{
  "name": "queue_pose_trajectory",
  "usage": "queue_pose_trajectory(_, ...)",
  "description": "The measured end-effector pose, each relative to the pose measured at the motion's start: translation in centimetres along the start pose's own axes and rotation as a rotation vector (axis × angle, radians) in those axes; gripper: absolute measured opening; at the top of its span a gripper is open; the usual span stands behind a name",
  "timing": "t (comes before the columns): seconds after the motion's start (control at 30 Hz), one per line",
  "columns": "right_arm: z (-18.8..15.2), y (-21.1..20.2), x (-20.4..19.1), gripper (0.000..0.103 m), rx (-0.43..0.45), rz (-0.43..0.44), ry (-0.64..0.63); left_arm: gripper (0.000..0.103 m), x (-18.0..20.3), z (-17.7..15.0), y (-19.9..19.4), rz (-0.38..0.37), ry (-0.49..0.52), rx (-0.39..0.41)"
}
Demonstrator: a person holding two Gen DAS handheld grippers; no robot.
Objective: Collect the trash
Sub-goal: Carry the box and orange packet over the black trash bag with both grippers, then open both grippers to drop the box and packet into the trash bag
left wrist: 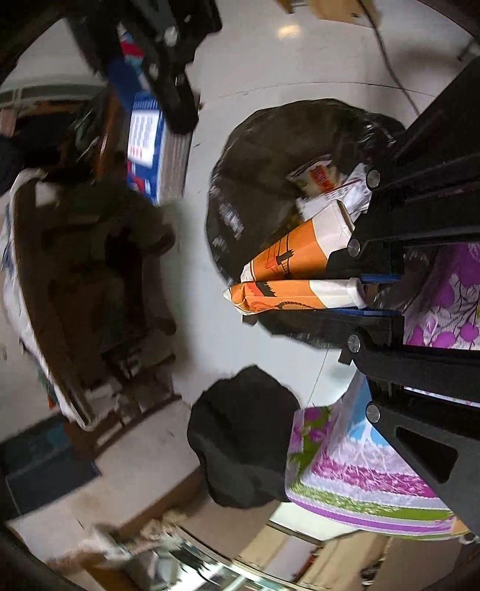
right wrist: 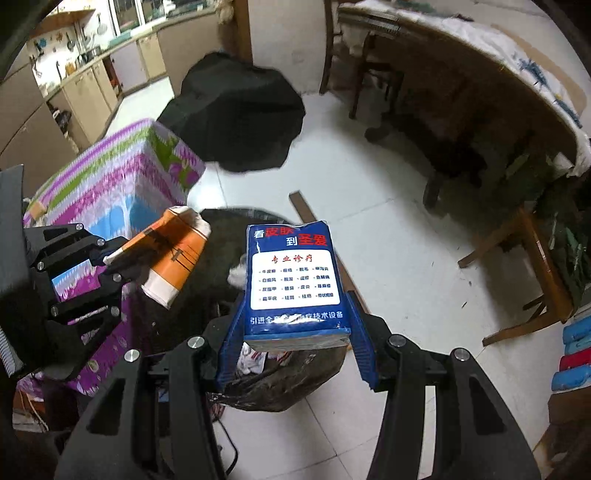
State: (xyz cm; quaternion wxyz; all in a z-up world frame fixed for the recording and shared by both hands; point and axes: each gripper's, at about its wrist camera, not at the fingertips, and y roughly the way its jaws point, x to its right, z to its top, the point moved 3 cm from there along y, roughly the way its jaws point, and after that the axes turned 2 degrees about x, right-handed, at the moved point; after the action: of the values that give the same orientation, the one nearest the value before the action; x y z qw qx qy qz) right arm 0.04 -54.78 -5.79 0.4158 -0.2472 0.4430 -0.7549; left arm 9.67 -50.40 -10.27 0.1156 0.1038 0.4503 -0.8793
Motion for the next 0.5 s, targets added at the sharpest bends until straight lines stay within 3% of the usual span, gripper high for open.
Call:
queue_pose_trajectory(0.27,-0.3,2.4,-0.2,0.05,-0.065,0.017,-0.008,0.011,0.3,-1.2,2.5,-0.015,0.015,-0.038)
queue_pose_trajectory(0.5,0.0,3.2,-0.4,0.052,-0.064,0.028,-0.03,0.015,-0.5,-0.9,3.7,0.007,-0.02,-0.057)
